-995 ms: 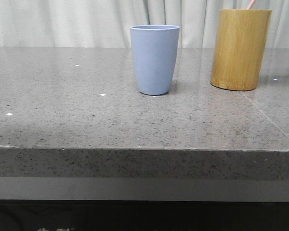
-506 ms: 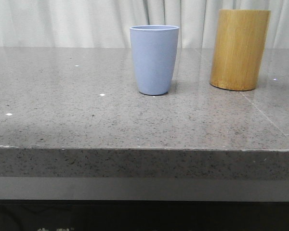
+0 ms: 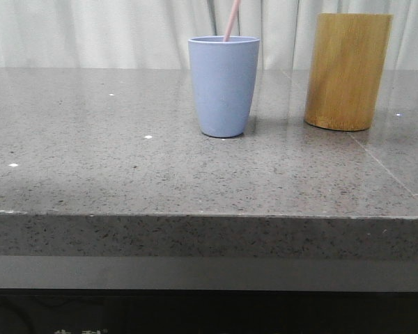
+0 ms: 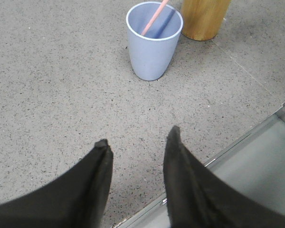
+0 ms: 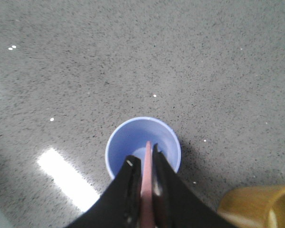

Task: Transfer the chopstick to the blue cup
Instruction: 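Lower the chopstick into the blue cup and open the right gripper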

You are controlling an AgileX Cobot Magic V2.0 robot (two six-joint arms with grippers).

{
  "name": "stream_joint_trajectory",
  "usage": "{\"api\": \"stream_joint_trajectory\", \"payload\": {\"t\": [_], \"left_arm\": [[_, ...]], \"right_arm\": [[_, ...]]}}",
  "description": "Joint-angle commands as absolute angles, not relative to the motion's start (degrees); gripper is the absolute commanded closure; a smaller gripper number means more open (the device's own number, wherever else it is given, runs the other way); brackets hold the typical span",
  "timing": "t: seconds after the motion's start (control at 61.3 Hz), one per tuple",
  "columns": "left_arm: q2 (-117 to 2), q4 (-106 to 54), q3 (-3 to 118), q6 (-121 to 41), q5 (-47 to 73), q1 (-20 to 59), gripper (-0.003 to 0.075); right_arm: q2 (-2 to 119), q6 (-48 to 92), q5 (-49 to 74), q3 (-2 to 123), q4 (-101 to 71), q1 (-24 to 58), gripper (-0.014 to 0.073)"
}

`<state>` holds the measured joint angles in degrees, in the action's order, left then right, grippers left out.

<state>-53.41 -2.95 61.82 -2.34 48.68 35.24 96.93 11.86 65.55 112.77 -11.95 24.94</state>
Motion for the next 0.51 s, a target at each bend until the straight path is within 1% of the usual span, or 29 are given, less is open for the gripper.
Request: {"api": "stream_joint_trajectory", "payload": {"t": [0.0, 0.065, 0.098, 0.228, 0.261, 0.326, 0.359, 0.408, 0.49], "left_arm": [[-52.6, -3.6, 63.4, -2.5, 45.0, 35.7, 0.0446], [-52.6, -3.6, 63.4, -2.5, 45.0, 35.7, 0.0446], [-52.6, -3.6, 63.4, -2.5, 45.0, 35.7, 0.0446], [-52.6, -3.6, 63.4, -2.5, 45.0, 35.7, 0.0446], [-52.6, -3.6, 63.4, -2.5, 45.0, 35.7, 0.0446], [-52.6, -3.6, 63.4, -2.5, 45.0, 35.7, 0.0446], [-52.6, -3.6, 63.4, -2.5, 45.0, 35.7, 0.0446], [-52.6, -3.6, 63.4, -2.5, 45.0, 35.7, 0.0446], [-52.6, -3.6, 63.4, -2.5, 45.0, 35.7, 0.0446]], "right_arm": [[96.6, 12.4, 60.6, 114.1, -12.6, 24.9, 0.0645], [97.7, 12.4, 60.0, 114.1, -13.4, 24.9, 0.0610], [98.2, 12.4, 59.9, 114.1, -13.8, 24.9, 0.0575], [99.1, 12.4, 59.6, 114.1, -15.4, 24.9, 0.0389], [99.2, 12.4, 59.2, 114.1, -15.4, 24.9, 0.0327], [99.0, 12.4, 58.8, 114.1, -15.4, 24.9, 0.0252], [98.8, 12.4, 58.9, 114.1, -15.3, 24.9, 0.0224], [98.2, 12.3, 59.6, 114.6, -15.3, 24.9, 0.0204], [96.4, 12.3, 62.3, 115.6, -15.0, 24.9, 0.0211]]}}
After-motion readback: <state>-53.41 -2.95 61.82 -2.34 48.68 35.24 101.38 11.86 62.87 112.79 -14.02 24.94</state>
